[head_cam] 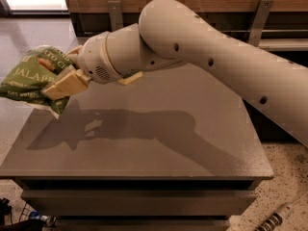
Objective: Pick green jalapeno chip bag
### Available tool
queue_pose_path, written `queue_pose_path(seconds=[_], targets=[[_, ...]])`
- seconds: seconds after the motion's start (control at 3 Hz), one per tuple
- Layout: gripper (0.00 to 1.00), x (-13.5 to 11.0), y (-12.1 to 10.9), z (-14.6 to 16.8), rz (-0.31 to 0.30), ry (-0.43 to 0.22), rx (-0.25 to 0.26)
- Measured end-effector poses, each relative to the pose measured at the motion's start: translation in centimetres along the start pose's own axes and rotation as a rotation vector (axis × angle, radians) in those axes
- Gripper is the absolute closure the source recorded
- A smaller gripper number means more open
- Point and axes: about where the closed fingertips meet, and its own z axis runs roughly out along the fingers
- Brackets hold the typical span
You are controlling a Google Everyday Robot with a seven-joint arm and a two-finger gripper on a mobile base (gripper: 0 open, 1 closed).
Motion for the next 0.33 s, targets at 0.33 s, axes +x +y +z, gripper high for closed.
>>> queue_pose_path(seconds=[0.33], targets=[[1.00,-0.33,-0.63,-1.22,-0.016,-0.075,0.001]])
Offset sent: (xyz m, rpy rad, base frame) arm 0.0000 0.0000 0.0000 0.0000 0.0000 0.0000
